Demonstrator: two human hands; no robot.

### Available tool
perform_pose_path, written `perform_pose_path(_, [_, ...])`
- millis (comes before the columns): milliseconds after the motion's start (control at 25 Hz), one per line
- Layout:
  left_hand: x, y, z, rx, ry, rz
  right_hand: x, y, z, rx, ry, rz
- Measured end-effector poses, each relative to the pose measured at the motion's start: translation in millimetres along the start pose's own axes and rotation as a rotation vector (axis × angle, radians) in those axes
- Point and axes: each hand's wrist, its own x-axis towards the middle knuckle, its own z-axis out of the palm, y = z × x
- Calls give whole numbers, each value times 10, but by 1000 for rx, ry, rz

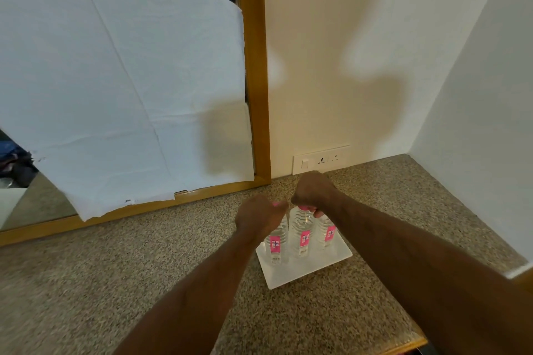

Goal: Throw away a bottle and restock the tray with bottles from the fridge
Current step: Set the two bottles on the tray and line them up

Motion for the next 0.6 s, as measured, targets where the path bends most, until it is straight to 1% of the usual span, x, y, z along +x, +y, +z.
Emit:
perform_pose_path(240, [-48, 22, -37, -17, -46, -25, 19, -33, 5, 51, -3, 13])
perform_pose_path(600, [-83, -7, -72, -80, -39, -93, 62, -10, -35, 130, -101, 55])
